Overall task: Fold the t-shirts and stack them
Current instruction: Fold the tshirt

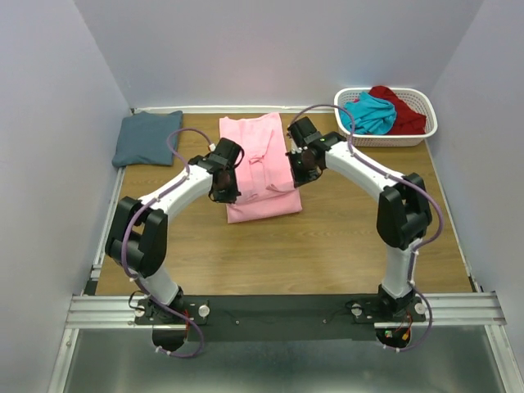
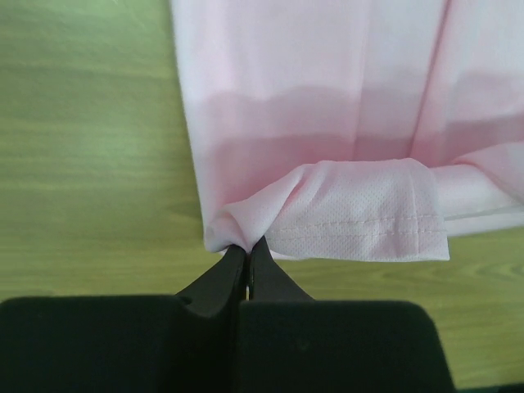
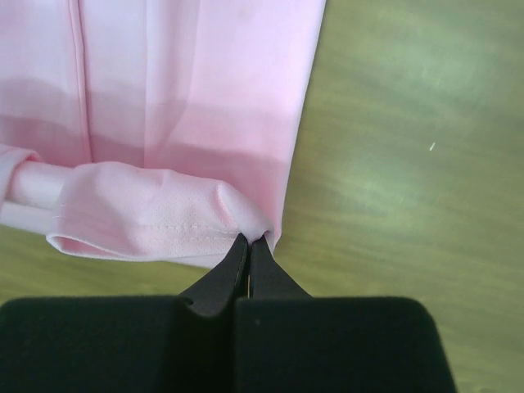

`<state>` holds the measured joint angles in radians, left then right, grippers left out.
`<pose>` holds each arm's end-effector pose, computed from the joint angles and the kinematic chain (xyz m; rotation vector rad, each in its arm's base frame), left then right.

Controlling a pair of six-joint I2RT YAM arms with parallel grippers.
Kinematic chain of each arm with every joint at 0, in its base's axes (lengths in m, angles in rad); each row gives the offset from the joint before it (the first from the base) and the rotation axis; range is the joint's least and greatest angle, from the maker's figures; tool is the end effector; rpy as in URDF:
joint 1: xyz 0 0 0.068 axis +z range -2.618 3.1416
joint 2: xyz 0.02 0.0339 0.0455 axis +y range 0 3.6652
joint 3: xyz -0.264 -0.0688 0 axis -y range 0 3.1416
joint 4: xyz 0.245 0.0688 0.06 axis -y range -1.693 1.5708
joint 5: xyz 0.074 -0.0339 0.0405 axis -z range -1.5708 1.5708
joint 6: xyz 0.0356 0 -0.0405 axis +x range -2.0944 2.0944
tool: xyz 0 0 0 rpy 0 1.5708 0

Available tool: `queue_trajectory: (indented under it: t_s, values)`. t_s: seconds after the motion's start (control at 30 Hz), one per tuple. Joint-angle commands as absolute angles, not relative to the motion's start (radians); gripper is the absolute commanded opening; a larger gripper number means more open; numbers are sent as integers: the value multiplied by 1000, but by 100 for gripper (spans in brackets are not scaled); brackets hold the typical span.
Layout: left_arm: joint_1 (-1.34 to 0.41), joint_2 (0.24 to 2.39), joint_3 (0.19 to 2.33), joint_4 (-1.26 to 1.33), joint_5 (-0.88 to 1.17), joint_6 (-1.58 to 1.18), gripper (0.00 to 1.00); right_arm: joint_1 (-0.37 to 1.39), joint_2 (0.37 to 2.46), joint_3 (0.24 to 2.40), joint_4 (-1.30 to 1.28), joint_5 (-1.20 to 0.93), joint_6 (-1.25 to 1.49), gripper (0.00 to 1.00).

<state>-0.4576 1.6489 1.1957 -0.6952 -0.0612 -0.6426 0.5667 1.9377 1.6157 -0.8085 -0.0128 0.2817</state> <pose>0.2988 -0.1447 0.2235 -0.2710 2.7270 -0.2356 0.3480 0.2220 0.2402 -0.3920 2.7048 0.2677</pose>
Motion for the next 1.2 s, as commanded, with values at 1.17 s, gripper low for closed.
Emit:
queue_trajectory:
  t_s: [1.17]
  values:
    - [-299, 1927, 1330, -354, -290, -540, 0, 535, 2227, 1818, -566, 186, 193, 2]
